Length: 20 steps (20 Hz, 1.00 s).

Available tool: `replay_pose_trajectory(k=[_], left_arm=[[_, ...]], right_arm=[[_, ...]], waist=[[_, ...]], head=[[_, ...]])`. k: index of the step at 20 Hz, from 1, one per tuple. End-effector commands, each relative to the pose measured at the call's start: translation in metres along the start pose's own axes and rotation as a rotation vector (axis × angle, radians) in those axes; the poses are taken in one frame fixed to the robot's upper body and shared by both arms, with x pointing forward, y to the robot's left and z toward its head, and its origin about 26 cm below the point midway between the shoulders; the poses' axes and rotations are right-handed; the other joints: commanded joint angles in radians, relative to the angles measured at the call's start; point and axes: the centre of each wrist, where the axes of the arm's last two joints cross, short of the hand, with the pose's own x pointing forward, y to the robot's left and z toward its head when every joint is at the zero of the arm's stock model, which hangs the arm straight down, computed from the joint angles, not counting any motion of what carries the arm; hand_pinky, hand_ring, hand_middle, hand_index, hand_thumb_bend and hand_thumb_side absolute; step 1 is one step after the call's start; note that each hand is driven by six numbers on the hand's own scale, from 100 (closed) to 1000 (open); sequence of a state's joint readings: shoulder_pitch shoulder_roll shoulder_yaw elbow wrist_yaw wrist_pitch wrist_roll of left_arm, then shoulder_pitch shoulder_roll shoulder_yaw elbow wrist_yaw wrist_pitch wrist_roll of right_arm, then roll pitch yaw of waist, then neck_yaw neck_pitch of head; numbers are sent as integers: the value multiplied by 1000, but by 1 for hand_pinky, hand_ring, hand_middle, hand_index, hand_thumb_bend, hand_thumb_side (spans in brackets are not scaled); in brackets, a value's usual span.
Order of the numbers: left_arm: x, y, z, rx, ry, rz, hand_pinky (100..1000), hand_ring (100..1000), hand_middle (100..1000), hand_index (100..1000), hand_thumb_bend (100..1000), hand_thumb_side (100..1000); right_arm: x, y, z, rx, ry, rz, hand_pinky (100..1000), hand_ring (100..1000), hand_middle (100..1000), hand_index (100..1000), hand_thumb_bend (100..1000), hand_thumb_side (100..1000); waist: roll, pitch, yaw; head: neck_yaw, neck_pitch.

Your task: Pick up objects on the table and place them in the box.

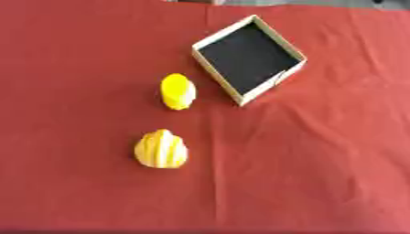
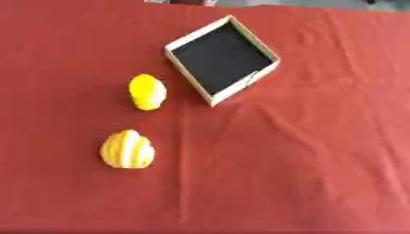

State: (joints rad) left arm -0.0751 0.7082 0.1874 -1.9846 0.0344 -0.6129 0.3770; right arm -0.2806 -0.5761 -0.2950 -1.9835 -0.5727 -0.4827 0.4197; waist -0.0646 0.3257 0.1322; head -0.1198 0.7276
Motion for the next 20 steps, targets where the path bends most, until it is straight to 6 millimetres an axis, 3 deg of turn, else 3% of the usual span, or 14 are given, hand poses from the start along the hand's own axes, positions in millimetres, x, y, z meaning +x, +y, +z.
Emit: replay_pose_trajectory(k=[1, 10, 16, 20], left_arm=[[5, 4, -16, -105, -31, -38, 819, 770, 767, 875, 100, 550], [13, -6, -54, -653, -101, -242, 814, 781, 769, 889, 100, 496], [16, -16, -58, -989, -64, -303, 812, 782, 768, 889, 100, 597], [17, -25, -58, -1121, -35, -317, 825, 792, 778, 894, 100, 657]], right_arm=[[7, -5, -7, 20, -19, 20, 918, 877, 665, 784, 100, 470], [7, -5, -7, 39, -13, 20, 919, 879, 662, 783, 100, 470], [7, -4, -9, 50, -15, 15, 920, 880, 661, 783, 100, 470], [6, -3, -10, 56, -15, 5, 921, 881, 661, 783, 100, 470]], waist=[[7, -17, 2], [15, -14, 3], [19, -10, 0], [20, -10, -1]], head=[[-5, -9], [-6, -10], [4, -10], [6, -12]])
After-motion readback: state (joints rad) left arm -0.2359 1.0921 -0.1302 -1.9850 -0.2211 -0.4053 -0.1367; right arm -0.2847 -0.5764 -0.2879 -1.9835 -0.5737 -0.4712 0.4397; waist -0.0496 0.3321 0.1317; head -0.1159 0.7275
